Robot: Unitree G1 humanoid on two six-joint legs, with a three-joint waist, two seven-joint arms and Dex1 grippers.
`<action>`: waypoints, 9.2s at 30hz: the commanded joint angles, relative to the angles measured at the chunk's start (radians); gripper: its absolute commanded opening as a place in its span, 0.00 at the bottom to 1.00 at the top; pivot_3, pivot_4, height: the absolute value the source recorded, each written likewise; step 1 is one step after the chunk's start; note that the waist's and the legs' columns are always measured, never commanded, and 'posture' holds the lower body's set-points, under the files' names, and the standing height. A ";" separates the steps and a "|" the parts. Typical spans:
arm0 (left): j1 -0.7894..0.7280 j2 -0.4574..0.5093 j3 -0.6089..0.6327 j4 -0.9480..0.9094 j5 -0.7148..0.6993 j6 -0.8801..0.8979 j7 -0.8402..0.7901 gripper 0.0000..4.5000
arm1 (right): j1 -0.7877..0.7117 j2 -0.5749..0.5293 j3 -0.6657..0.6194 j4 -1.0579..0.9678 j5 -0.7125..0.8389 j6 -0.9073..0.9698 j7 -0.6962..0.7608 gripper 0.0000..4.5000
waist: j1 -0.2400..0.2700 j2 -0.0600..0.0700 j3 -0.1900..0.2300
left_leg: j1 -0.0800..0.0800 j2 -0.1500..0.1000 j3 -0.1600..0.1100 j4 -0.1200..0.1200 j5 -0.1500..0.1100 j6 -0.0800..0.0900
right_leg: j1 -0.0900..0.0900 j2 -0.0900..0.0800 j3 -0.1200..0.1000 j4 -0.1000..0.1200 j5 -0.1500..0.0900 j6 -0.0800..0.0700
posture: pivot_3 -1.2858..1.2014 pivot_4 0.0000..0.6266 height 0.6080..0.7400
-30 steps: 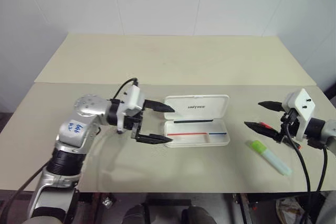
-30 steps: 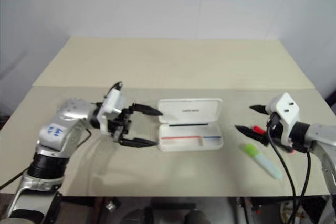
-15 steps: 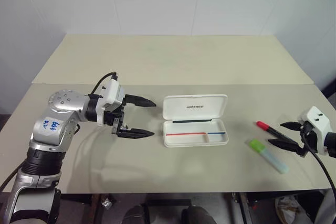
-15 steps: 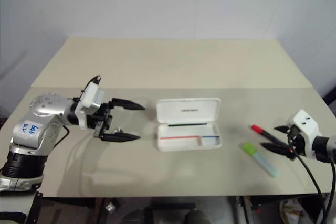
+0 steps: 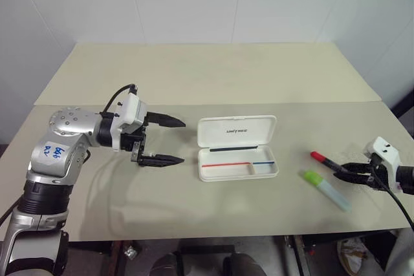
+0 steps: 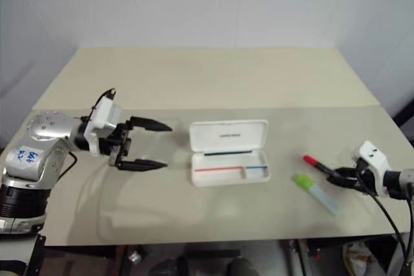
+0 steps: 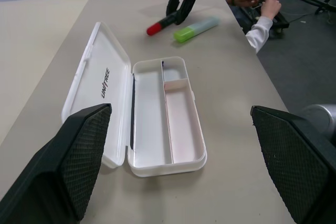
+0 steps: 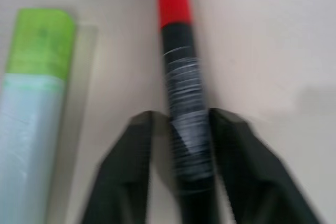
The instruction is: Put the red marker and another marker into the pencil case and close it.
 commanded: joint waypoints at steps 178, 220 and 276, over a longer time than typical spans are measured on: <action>0.148 -0.002 -0.057 -0.016 0.101 -0.144 0.080 1.00 | -0.373 0.303 0.587 -0.839 -0.084 0.447 -0.026 0.24 | 0.002 0.000 0.001 | -0.003 0.001 -0.001 -0.005 -0.003 0.000 | -0.004 -0.003 -0.001 0.000 -0.002 -0.004 | 0.52 0.24 1.00; 0.142 0.111 0.000 -0.082 0.216 0.266 0.401 1.00 | -0.168 0.143 0.240 -1.016 0.188 0.467 0.091 0.99 | 0.005 -0.001 0.001 | -0.003 0.001 -0.003 -0.005 -0.005 0.004 | -0.003 -0.003 0.000 -0.001 -0.002 -0.004 | 0.52 0.24 1.00; -0.022 0.179 -0.309 -0.157 0.216 0.786 0.540 1.00 | 0.124 0.181 0.055 -1.122 0.251 0.409 -0.278 0.99 | 0.014 -0.006 0.004 | -0.002 0.000 -0.004 -0.004 -0.002 -0.003 | -0.002 -0.002 0.002 0.000 -0.003 -0.005 | 0.52 0.24 1.00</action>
